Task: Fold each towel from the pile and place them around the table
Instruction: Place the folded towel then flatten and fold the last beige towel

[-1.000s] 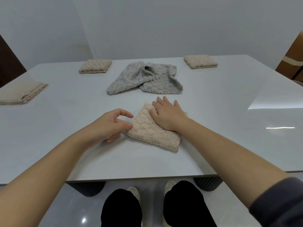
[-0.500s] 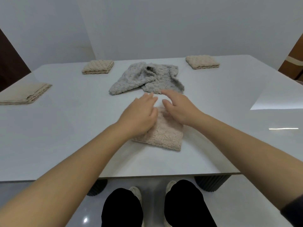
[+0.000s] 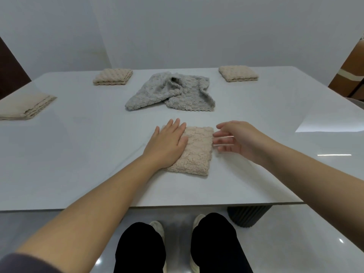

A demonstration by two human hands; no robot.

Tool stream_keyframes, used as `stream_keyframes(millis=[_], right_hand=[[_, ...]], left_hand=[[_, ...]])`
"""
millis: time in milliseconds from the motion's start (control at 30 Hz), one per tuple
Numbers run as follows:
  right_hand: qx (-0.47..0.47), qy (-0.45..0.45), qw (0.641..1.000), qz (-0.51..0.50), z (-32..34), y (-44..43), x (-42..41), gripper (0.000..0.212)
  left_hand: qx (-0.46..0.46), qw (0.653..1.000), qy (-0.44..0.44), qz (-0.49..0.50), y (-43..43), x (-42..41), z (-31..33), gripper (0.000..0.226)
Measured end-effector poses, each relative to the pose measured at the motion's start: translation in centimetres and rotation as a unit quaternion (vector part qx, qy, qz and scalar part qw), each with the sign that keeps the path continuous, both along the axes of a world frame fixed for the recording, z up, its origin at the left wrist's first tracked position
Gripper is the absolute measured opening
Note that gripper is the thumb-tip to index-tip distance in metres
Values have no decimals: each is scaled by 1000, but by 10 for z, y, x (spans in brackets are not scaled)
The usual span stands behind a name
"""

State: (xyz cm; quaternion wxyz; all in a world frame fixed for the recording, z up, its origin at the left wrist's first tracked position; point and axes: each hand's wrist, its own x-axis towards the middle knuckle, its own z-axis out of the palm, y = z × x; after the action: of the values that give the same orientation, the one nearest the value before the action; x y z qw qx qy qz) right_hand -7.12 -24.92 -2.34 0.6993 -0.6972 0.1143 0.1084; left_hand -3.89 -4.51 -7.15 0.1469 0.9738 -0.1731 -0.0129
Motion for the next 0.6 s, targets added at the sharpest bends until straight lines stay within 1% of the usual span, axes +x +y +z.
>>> stream_keyframes(millis=[67, 133, 267, 333, 367, 400, 433, 500, 533, 600], right_hand=[[54, 43, 997, 26, 1, 0, -5, 11], [74, 71, 993, 56, 3, -2, -8, 15], [76, 149, 978, 121, 7, -7, -9, 22], [45, 173, 965, 190, 10, -6, -13, 23], [41, 186, 952, 238, 1, 1, -13, 23], [37, 179, 945, 270, -5, 7, -14, 23], [36, 147, 948, 282, -8, 10, -14, 22], [55, 81, 953, 288, -14, 16, -15, 22], [60, 63, 951, 296, -12, 16, -17, 23], [52, 58, 946, 313, -9, 14, -18, 19]], left_hand=[[0, 1000, -2, 1, 0, 2, 0, 53], [1, 1000, -3, 0, -2, 3, -1, 53], [-11, 1000, -11, -4, -3, 6, 4, 53], [-10, 1000, -9, -1, 0, 2, 3, 52], [7, 1000, 8, 0, 5, 2, -1, 52], [15, 1000, 24, 4, 9, 1, -4, 52], [10, 1000, 22, 6, 11, 0, -7, 52], [-3, 1000, 25, 4, 14, 0, -6, 51], [-9, 1000, 24, -1, 11, 1, -5, 51], [-19, 999, 25, -9, 5, 2, -2, 51]])
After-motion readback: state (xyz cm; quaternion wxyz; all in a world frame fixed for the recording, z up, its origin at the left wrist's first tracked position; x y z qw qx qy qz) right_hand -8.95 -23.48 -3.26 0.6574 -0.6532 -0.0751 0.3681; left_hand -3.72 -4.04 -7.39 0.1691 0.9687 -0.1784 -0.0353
